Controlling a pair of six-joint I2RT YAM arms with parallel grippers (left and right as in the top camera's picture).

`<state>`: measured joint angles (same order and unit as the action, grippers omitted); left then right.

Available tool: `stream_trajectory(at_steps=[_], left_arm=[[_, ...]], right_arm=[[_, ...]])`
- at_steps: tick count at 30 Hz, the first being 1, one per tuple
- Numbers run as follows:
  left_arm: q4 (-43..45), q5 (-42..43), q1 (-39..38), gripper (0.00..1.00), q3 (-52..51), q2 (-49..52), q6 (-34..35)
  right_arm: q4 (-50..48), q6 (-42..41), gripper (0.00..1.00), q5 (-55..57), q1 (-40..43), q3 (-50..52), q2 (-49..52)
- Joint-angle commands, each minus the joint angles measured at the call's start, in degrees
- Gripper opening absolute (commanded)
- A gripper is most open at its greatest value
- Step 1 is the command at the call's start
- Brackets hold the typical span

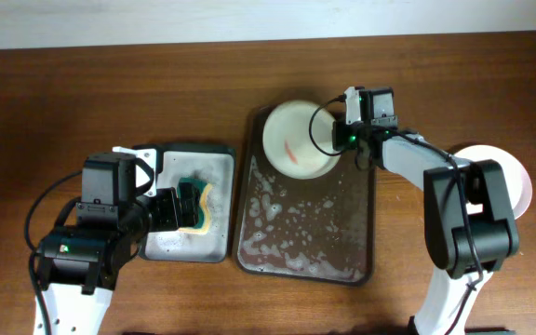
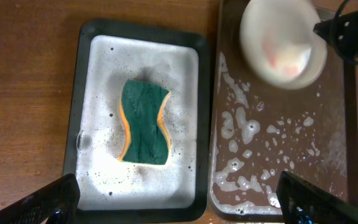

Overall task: Clean dirty plates on tray and stack at the side
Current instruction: 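Pull the last white plate to the tray center with right gripper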

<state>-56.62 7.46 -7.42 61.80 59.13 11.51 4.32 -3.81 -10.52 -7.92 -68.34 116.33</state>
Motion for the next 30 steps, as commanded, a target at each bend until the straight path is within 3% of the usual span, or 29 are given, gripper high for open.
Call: stream_trajectory(at_steps=[1, 7, 11, 14, 17, 18, 19, 21, 25, 30], left_arm=[[-0.09, -0.24, 0.20, 0.99, 0.15, -0.33, -0.92], [-0.09, -0.24, 0.20, 0.99, 0.15, -0.33, -0.92], [-0.09, -0.24, 0.20, 0.99, 0.15, -0.33, -0.92], [-0.09, -0.24, 0.20, 1.00, 0.15, -0.33, -0.92], [-0.09, -0.24, 0.20, 0.99, 0.15, -0.33, -0.92], [-0.09, -0.24, 0.20, 0.99, 0.15, -0.33, -0.92], [-0.09, -0.24, 0.20, 1.00, 0.15, -0.33, -0.92], [-0.09, -0.24, 0.20, 0.99, 0.15, -0.33, -0.92], [-0.09, -0.24, 0.20, 0.99, 0.15, -0.33, -0.92], [-0.09, 0.52, 0.20, 0.99, 0.15, -0.33, -0.87]], right_arm=[[7.69, -3.69, 0.04, 1.16, -0.44, 0.76, -5.75], [30.82, -14.27, 0.04, 1.29, -0.44, 0.76, -22.47], [48.92, -21.33, 0.04, 1.25, -2.56, 1.14, -25.05], [48.39, -27.43, 0.04, 3.67, -6.36, 5.68, -24.00], [43.50, -38.58, 0.04, 2.93, -8.63, 12.41, -23.91], [42.95, -38.95, 0.08, 1.64, -8.61, 13.00, -23.91], [42.80, -38.80, 0.28, 0.11, -8.61, 12.85, -24.11], [42.86, -31.08, 0.38, 0.02, -8.61, 10.64, -26.12], [48.26, -12.28, 0.43, 0.00, -8.63, 3.41, -36.48], [51.89, -9.68, 0.47, -0.22, -8.63, 2.12, -51.93]])
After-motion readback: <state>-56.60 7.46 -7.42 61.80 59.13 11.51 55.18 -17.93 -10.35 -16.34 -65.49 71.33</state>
